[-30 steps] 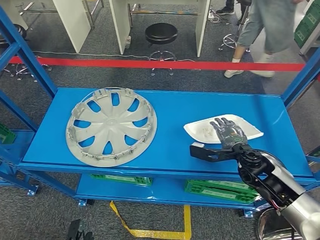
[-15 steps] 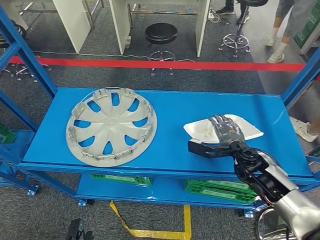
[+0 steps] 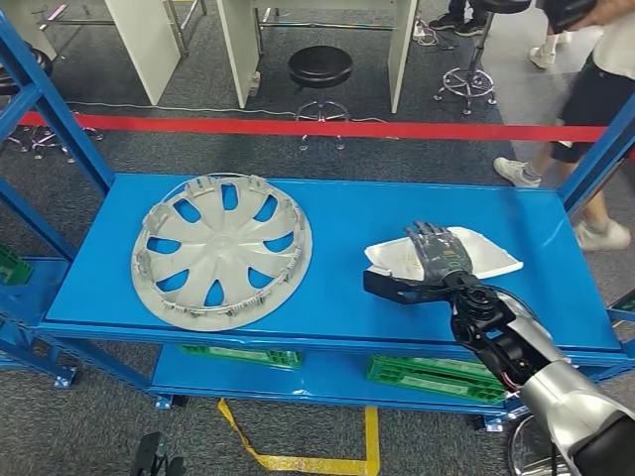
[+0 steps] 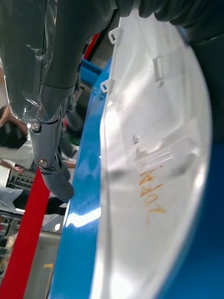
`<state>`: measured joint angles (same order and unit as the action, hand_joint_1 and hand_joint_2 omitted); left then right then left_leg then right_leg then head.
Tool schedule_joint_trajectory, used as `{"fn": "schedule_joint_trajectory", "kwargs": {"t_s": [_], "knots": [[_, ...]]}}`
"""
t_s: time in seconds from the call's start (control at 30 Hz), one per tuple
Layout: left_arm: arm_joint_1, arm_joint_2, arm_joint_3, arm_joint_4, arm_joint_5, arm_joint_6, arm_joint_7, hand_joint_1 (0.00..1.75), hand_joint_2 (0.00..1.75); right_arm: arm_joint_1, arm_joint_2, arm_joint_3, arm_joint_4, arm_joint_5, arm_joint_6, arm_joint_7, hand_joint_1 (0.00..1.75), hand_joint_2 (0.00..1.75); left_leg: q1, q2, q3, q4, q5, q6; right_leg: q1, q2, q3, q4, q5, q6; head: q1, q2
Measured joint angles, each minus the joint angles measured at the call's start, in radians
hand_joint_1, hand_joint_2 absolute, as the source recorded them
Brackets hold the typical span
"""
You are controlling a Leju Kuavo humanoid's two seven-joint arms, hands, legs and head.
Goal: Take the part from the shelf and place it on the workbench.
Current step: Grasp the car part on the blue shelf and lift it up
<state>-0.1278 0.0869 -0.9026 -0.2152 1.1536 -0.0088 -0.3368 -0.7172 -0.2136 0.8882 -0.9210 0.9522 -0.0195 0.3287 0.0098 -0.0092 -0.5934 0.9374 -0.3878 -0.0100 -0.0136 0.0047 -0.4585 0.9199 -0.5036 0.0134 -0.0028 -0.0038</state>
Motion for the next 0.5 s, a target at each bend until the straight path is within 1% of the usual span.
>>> {"fn": "schedule_joint_trajectory", "kwargs": {"t_s": [0.07, 0.13, 0.33, 0.5], "knots": [[0.0, 0.0, 0.0, 0.0, -0.002, 0.0, 0.0, 0.0, 0.0, 0.0, 0.003, 0.0, 0.012, 0.0, 0.0, 0.0, 1.54, 1.75, 0.0, 0.0, 0.0, 0.0, 0.0, 0.0, 0.0, 0.0, 0.0, 0.0, 0.0, 0.0, 0.0, 0.0], [0.0, 0.0, 0.0, 0.0, -0.003, 0.0, 0.0, 0.0, 0.0, 0.001, 0.005, 0.0, 0.023, 0.0, 0.0, 0.0, 1.58, 1.75, 0.0, 0.0, 0.0, 0.0, 0.0, 0.0, 0.0, 0.0, 0.0, 0.0, 0.0, 0.0, 0.0, 0.0], [0.0, 0.0, 0.0, 0.0, -0.003, 0.0, -0.001, 0.0, 0.0, 0.002, 0.009, 0.0, 0.042, 0.0, 0.0, 0.0, 1.61, 1.75, 0.0, 0.0, 0.0, 0.0, 0.0, 0.0, 0.0, 0.0, 0.001, 0.0, 0.0, 0.0, 0.0, 0.0], [0.0, 0.0, 0.0, 0.0, -0.002, -0.001, -0.004, 0.0, 0.0, 0.0, 0.011, 0.0, 0.049, 0.0, 0.003, 0.0, 1.71, 1.75, 0.0, 0.0, 0.0, 0.0, 0.0, 0.0, 0.0, 0.0, 0.0, 0.0, 0.0, 0.0, 0.0, 0.0]]}}
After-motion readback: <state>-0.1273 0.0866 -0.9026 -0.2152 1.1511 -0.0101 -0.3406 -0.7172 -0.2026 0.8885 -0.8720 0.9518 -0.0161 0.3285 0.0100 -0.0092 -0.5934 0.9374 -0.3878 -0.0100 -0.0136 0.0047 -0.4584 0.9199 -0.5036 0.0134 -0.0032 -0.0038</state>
